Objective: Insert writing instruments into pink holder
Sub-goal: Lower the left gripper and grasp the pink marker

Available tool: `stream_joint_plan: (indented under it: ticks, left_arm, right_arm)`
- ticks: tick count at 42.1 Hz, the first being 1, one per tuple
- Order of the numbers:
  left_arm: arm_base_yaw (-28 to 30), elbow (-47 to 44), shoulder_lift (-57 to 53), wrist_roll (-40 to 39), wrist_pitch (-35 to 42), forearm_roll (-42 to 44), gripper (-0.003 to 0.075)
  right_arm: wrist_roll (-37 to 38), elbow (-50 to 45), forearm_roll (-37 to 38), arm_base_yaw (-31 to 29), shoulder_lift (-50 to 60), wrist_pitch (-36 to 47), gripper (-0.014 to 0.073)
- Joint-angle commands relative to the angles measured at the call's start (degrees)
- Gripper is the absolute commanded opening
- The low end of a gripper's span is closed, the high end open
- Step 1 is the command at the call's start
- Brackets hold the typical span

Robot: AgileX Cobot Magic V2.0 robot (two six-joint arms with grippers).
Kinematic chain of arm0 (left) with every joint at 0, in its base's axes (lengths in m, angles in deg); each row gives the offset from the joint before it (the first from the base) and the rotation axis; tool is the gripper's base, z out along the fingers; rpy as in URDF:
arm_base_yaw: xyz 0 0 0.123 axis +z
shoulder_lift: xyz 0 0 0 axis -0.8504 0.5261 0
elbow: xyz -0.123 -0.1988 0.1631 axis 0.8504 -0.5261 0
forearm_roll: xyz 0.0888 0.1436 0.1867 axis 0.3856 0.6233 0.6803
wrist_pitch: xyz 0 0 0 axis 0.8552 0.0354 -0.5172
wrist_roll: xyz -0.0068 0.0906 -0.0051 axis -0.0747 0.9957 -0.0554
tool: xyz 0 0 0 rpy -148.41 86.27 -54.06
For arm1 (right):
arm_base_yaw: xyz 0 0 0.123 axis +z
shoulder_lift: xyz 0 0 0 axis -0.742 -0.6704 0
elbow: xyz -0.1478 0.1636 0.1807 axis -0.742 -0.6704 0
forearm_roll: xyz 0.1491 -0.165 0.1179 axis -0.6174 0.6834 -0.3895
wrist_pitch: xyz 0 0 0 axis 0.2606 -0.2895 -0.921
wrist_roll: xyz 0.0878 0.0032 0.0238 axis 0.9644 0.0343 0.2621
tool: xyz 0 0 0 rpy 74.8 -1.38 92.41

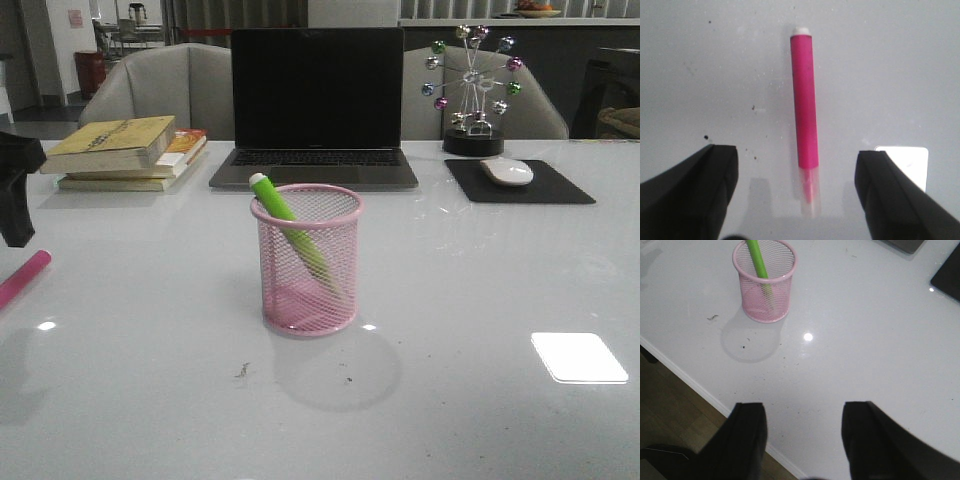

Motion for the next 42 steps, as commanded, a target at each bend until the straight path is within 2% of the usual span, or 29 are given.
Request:
stream_joint_plan:
  ticks: [1,17,32,42]
  left_arm:
    - [0.1,4.9,1.4,-0.4,2.0,-0.2,0.054]
    - [0.1,13.2,10.6,-0.4,1.4,-0.2,0.0538]
    - [0.1,13.4,11.0,-0.4,1.8,-0.2,0.043]
    - [0.1,13.4,11.4,-0.4,1.7,-0.2,0.0418]
  right_arm:
    - [-0.7,1.5,0.4,0.0,0.2,3.7,0.046]
    - [-0.7,1.5,0.4,0.0,0.2,3.7,0.046]
    - [-0.7,1.5,0.4,0.0,0.2,3.7,0.046]
    - [-0.7,1.5,0.4,0.0,0.2,3.7,0.046]
